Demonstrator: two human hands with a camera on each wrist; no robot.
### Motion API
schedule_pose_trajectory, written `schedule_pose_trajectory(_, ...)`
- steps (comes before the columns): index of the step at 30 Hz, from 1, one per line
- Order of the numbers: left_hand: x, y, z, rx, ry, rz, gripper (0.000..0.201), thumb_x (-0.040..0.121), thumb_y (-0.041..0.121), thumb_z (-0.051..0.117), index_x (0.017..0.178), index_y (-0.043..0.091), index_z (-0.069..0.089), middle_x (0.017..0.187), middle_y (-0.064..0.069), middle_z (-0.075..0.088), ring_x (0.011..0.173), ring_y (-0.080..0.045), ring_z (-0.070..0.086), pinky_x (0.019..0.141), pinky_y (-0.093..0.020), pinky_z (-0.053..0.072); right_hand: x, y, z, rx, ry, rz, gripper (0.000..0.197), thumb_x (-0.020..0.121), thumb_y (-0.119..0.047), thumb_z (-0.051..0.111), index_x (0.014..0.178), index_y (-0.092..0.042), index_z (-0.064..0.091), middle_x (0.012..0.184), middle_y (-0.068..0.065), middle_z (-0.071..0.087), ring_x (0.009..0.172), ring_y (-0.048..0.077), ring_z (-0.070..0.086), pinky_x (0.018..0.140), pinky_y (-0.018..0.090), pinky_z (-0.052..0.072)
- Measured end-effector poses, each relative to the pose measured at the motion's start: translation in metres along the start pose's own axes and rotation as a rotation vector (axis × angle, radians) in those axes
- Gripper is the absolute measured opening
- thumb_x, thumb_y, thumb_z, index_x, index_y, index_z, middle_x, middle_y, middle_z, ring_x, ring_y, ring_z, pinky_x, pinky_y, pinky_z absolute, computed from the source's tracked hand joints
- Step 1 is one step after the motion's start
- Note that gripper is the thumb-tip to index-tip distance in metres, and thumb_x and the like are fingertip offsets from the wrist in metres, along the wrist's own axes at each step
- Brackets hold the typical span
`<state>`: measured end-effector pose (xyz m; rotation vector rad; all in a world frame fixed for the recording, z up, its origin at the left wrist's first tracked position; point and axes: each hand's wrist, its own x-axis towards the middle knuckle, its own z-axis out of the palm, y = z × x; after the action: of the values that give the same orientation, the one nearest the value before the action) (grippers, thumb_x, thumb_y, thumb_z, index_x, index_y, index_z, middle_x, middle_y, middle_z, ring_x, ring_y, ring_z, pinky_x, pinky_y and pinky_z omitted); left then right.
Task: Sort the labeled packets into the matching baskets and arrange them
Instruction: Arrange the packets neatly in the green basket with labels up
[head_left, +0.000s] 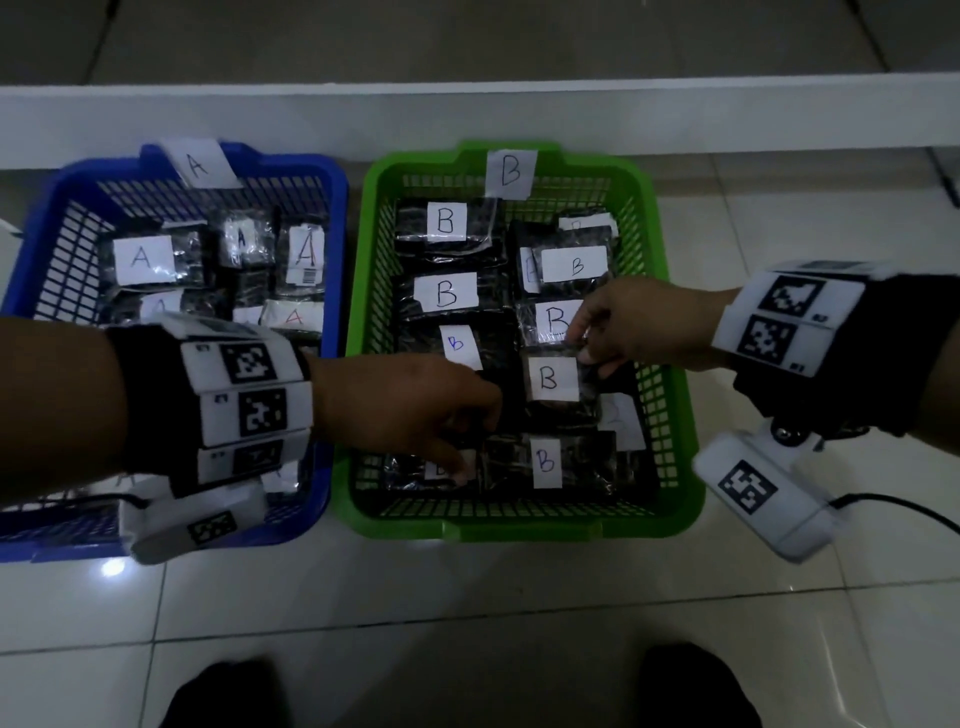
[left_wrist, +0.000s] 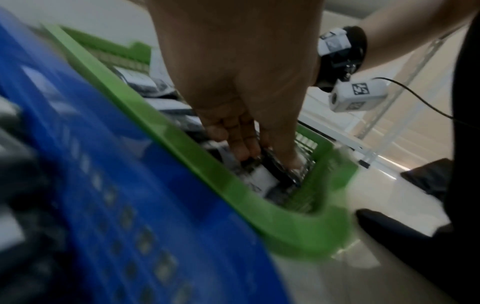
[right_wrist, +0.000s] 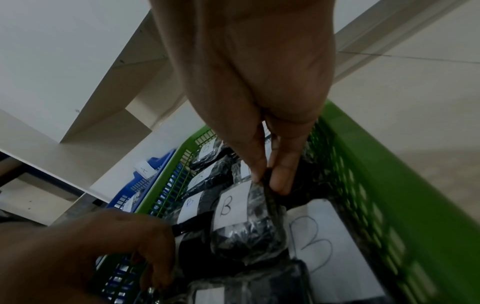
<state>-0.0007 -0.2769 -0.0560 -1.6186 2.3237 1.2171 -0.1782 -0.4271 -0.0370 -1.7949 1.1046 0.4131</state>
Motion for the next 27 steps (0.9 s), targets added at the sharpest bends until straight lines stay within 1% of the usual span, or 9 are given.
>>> schedule_pose_trajectory(3,0.002,0.003,0.013,0.031,0.002,0.033,0.039,0.082,0.043,0.066,0.111,0.026,0.048,0.108,0.006,0.054,0.095,-0.01,0.052,0.082,-0.033,0.049,0.001,0.002,0.002,-0.002,0.015,-0.004,0.012,0.083,0.004,0.065,0.084,-0.008,0.061,0.079,0.007,0.062,0.084,0.03,0.067,0.088,0.047,0.055)
schedule_pose_trajectory(7,0.004,0.006,0.011,0.113,0.075,0.011,0.041,0.086,0.048,0.058,0.12,0.026,0.048,0.114,0.009,0.053,0.096,-0.007,0.052,0.082,-0.027,0.049,0.001,0.006,0.0,-0.029,0.021,-0.032,0.008,0.084,-0.003,0.066,0.086,-0.009,0.06,0.076,0.004,0.06,0.081,0.031,0.067,0.085,0.046,0.055)
schedule_pose_trajectory(10,0.007,0.0,-0.001,0.165,0.325,0.078,0.041,0.088,0.044,0.058,0.122,0.022,0.052,0.117,0.003,0.051,0.101,-0.011,0.05,0.085,-0.03,0.048,-0.002,0.004,-0.01,-0.091,0.034,-0.059,0.002,0.089,-0.008,0.061,0.091,-0.01,0.061,0.08,0.005,0.064,0.073,0.023,0.067,0.072,0.032,0.057)
schedule_pose_trajectory(12,0.016,-0.003,-0.008,0.214,0.401,0.064,0.05,0.086,0.044,0.06,0.129,0.022,0.049,0.125,0.0,0.047,0.11,-0.016,0.045,0.091,-0.028,0.04,-0.002,0.003,-0.017,-0.343,0.055,-0.133,0.008,0.087,-0.012,0.063,0.096,-0.012,0.062,0.084,0.002,0.064,0.072,0.017,0.062,0.063,0.021,0.049)
schedule_pose_trajectory(14,0.03,-0.001,-0.012,0.278,0.36,0.045,0.061,0.084,0.051,0.058,0.136,0.025,0.042,0.132,-0.002,0.043,0.117,-0.018,0.041,0.093,-0.028,0.034,-0.003,0.002,-0.018,-0.66,0.043,-0.223,0.02,0.082,-0.021,0.07,0.098,-0.014,0.061,0.09,0.0,0.062,0.078,0.015,0.055,0.062,0.021,0.042)
schedule_pose_trajectory(18,0.054,0.011,-0.007,0.362,0.212,-0.025,0.076,0.081,0.061,0.055,0.145,0.032,0.025,0.134,-0.003,0.038,0.124,-0.021,0.034,0.105,-0.037,0.026,-0.007,0.009,-0.006,-1.029,0.041,-0.327,0.039,0.075,-0.041,0.073,0.1,-0.017,0.056,0.098,0.004,0.062,0.087,0.019,0.054,0.078,0.032,0.048)
schedule_pose_trajectory(22,0.061,0.02,-0.001,0.376,0.207,-0.082,0.084,0.077,0.056,0.063,0.145,0.031,0.02,0.126,-0.005,0.038,0.121,-0.022,0.033,0.105,-0.04,0.022,-0.017,0.023,0.002,-1.23,0.13,-0.395,0.057,0.071,-0.058,0.066,0.111,-0.022,0.048,0.113,-0.002,0.059,0.108,0.02,0.048,0.092,0.038,0.032)
schedule_pose_trajectory(24,0.061,0.022,-0.001,0.396,0.193,-0.1,0.085,0.076,0.054,0.065,0.144,0.03,0.021,0.122,-0.006,0.038,0.118,-0.024,0.035,0.104,-0.042,0.025,-0.019,0.027,0.003,-1.287,0.168,-0.378,0.059,0.072,-0.06,0.063,0.114,-0.022,0.047,0.117,-0.004,0.06,0.114,0.02,0.043,0.094,0.041,0.02)
schedule_pose_trajectory(27,0.063,0.021,-0.003,0.41,0.14,-0.125,0.087,0.074,0.053,0.067,0.144,0.028,0.021,0.121,-0.008,0.037,0.116,-0.025,0.035,0.102,-0.042,0.029,-0.019,0.029,0.004,-1.281,0.18,-0.335,0.06,0.072,-0.06,0.063,0.116,-0.022,0.048,0.117,-0.003,0.061,0.117,0.021,0.041,0.093,0.043,0.016)
